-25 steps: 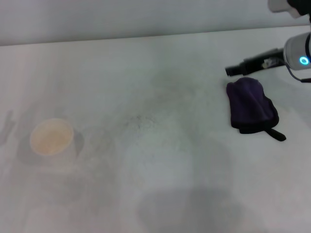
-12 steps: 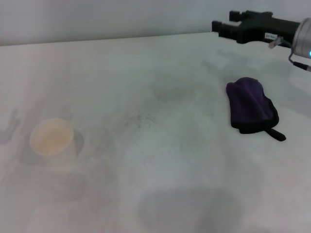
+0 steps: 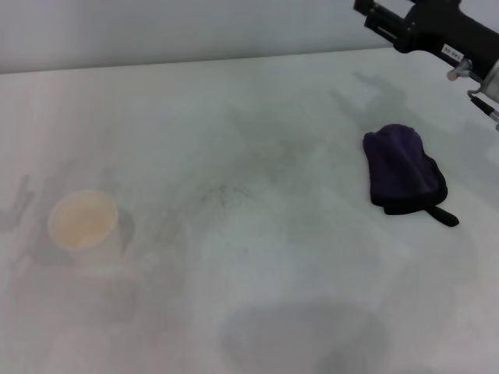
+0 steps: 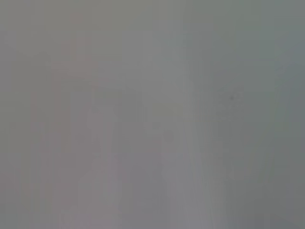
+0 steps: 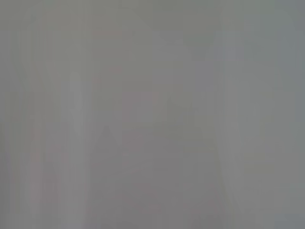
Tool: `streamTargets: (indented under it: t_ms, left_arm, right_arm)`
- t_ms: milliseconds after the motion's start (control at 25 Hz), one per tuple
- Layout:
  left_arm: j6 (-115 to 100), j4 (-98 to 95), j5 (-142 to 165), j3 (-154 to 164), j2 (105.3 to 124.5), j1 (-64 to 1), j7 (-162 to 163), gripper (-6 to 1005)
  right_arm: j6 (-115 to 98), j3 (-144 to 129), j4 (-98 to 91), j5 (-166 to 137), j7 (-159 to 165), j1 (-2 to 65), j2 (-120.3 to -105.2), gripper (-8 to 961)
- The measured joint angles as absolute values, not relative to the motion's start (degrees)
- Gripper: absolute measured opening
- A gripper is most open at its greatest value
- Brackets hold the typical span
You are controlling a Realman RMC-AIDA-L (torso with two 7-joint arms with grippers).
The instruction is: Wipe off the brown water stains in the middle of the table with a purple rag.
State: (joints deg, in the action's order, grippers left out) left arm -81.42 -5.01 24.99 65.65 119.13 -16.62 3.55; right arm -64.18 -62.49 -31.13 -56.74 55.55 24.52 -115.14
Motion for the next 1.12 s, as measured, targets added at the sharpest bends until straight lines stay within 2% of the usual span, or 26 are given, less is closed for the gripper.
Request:
streamTargets:
  t_ms: [640,1120]
  left_arm:
    - [-81.4,-4.52,24.95,65.32,119.18,-18.13,3.6,876]
    - [-80.79,-4.3,24.96,65.29,119.27,-18.88,3.7,876]
  right_arm:
    - [-68.93,-62.92,-21.4,-41.95,36.21,25.25,-115.59,667]
    - [-68.82,-62.95,-19.12,-40.69,34.99,25.59,-115.67,667]
